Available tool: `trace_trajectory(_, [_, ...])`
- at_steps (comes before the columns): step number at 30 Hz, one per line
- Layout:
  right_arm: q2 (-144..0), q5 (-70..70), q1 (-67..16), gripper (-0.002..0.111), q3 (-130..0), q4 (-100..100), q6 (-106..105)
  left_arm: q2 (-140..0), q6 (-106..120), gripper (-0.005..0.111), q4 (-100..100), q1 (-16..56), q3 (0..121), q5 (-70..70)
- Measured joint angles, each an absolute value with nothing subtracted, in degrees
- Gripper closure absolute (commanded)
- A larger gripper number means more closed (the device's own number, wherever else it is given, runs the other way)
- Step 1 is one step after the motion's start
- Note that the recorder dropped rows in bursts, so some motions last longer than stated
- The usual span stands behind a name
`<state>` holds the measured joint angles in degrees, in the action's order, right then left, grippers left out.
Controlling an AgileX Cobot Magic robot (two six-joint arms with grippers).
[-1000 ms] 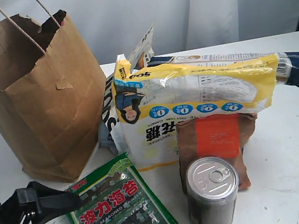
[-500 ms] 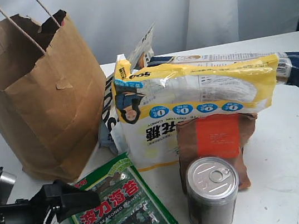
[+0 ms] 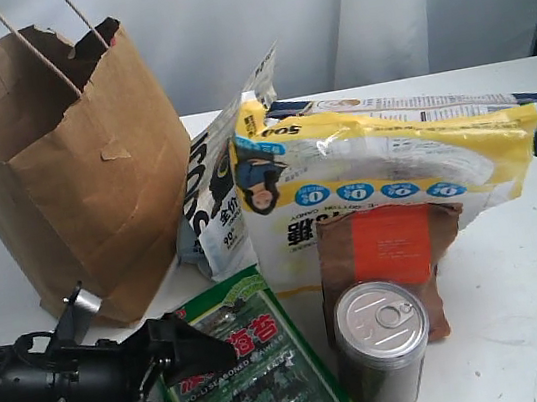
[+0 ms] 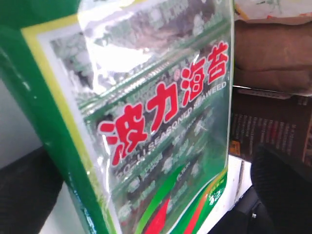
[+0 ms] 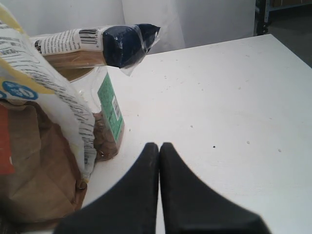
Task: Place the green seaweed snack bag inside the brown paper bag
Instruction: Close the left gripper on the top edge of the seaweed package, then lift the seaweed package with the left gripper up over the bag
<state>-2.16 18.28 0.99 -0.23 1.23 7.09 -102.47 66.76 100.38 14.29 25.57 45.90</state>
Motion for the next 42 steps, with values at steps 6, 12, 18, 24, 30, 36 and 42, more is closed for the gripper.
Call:
trace_trajectory(6, [-2.16, 18.28, 0.99, 0.108, -0.23, 1.23, 7.09, -105.51, 66.26, 0.058, 101.38, 14.32, 25.94, 46.33])
trace_trajectory(12, [-2.16, 18.28, 0.99, 0.108, -0.23, 1.23, 7.09, -106.56, 65.40, 0.077, 100.09, 14.45, 25.94, 44.32])
trace_trajectory(18, [-2.16, 18.28, 0.99, 0.108, -0.23, 1.23, 7.09, -106.56, 65.15, 0.078, 100.09, 14.45, 25.94, 44.19])
trace_trajectory(24, [-2.16, 18.28, 0.99, 0.108, -0.23, 1.23, 7.09, -103.20, 65.15, 0.078, 99.87, 14.54, 25.84, 43.12])
trace_trajectory(30, [-2.16, 18.28, 0.99, 0.108, -0.23, 1.23, 7.09, -101.71, 65.15, 0.091, 99.87, 14.54, 25.84, 40.37])
trace_trajectory(36, [-2.16, 18.28, 0.99, 0.108, -0.23, 1.23, 7.09, -101.71, 67.61, 0.107, 99.87, 14.54, 25.84, 40.91])
trace_trajectory(42, [-2.16, 18.28, 0.99, 0.108, -0.23, 1.23, 7.09, -97.35, 66.42, 0.107, 98.17, 14.54, 25.73, 41.17])
